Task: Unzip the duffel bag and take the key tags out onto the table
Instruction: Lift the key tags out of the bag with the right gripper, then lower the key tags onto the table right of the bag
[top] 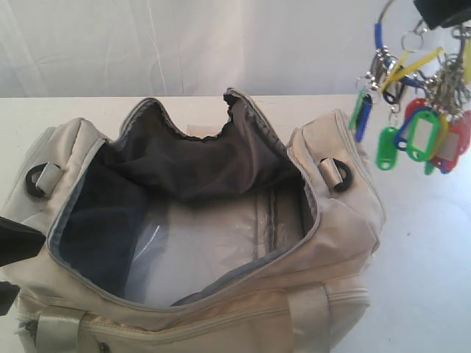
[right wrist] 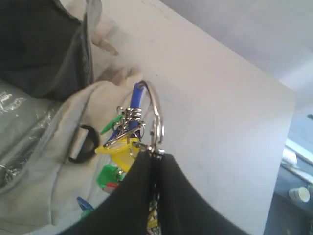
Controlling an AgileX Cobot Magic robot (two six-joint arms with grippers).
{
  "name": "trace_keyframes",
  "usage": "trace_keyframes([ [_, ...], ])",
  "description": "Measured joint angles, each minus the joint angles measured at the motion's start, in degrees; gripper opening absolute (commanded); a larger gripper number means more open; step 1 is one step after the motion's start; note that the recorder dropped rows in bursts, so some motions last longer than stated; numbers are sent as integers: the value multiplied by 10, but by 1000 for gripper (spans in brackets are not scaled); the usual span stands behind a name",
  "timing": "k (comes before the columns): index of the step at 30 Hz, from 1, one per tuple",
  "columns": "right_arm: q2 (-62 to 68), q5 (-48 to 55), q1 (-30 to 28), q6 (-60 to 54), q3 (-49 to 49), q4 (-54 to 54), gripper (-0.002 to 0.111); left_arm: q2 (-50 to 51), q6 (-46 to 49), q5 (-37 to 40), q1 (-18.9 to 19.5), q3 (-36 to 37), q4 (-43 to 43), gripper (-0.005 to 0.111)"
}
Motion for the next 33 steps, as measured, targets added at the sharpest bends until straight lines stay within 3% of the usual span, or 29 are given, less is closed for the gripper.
trace_keyframes([
  [10, -15, -51, -104, 0, 135, 11, 0, 0, 1, 2, 0, 0, 0, 0],
  [20, -6, -147, -222, -43, 250, 101, 0, 0, 1, 3, 0, 0, -1, 0],
  [33, 93, -248, -248, -75, 330, 178, 0, 0, 1, 4, 0, 0, -2, 0],
])
